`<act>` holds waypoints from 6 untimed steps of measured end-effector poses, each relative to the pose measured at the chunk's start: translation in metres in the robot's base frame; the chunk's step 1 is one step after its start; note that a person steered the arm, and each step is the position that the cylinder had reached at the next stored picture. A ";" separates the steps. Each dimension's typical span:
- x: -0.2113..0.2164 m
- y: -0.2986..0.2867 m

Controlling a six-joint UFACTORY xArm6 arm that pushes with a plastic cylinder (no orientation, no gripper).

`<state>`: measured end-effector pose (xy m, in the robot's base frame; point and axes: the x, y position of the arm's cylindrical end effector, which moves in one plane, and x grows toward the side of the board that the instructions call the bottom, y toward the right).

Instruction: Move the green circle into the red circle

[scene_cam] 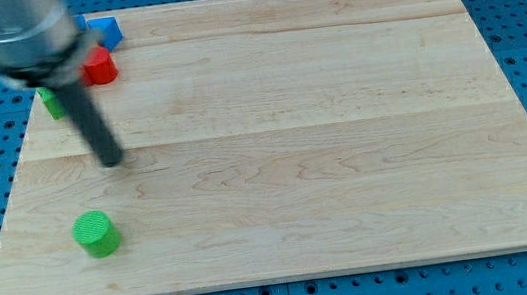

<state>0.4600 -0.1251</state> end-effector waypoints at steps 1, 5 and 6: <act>0.042 0.114; 0.076 -0.075; 0.053 -0.079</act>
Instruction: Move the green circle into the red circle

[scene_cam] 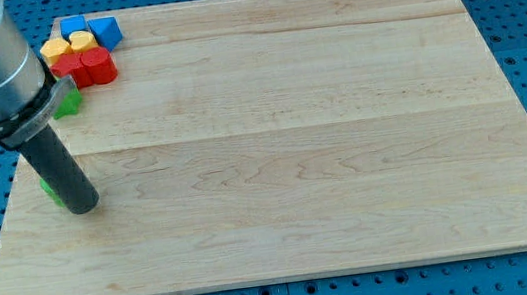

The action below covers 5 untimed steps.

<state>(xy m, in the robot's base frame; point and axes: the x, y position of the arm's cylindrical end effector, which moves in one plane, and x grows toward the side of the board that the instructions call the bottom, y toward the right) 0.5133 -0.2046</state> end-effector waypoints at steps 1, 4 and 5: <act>0.021 -0.037; -0.126 0.018; -0.117 0.033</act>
